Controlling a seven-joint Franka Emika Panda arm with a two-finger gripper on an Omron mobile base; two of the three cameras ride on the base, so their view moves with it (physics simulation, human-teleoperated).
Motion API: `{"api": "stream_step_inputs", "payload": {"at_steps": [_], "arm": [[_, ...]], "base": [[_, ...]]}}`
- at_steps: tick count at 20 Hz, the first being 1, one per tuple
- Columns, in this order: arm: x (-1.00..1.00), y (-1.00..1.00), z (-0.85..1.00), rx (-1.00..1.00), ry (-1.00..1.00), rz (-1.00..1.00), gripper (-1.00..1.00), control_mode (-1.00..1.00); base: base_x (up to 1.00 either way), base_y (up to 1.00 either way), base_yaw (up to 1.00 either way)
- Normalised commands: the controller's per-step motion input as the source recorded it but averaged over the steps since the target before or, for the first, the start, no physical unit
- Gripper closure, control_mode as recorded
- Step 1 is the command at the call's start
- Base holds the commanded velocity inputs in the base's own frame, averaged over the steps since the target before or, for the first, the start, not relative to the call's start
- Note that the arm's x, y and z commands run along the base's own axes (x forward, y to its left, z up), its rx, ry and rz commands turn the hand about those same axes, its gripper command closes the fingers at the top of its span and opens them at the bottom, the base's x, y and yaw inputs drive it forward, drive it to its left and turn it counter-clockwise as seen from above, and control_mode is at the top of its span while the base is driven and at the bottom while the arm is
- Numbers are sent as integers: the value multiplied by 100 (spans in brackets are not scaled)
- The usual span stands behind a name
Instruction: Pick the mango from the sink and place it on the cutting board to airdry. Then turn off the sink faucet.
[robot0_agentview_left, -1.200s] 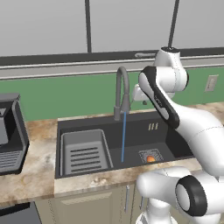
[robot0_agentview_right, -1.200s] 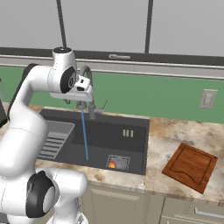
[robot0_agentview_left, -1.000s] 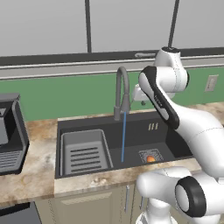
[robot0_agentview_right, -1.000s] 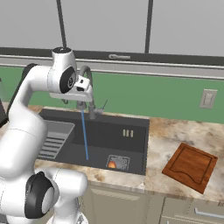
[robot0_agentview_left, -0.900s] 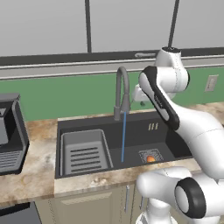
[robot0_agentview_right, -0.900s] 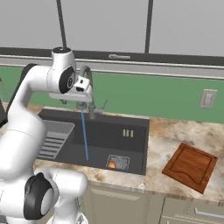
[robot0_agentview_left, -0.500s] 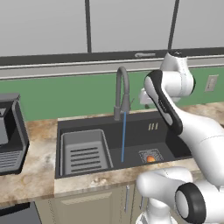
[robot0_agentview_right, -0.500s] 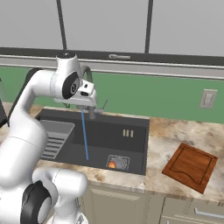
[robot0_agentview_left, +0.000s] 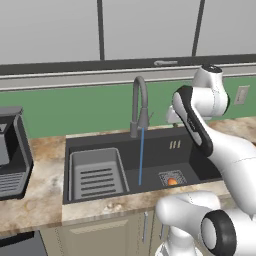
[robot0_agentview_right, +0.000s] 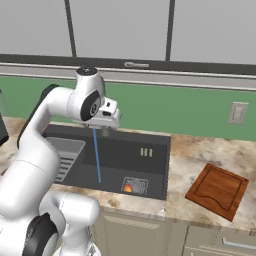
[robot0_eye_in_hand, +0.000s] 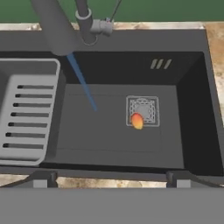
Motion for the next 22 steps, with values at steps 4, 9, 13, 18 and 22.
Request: {"api": "stream_step_inputs", "payload": {"at_steps": [4, 9, 13, 18, 22], "arm": [[7, -19, -29, 0, 9, 0, -100, -100], [5, -8, -35, 0, 7, 0, -100, -100], [1, -4, -37, -2, 1, 0, -100, -100], [0, 0, -37, -4, 0, 0, -100, -100], [0, 0, -22, -5, 0, 0, -100, -100]], "base": [[0, 0, 0], [0, 0, 0], [0, 0, 0], [0, 0, 0], [0, 0, 0]]}}
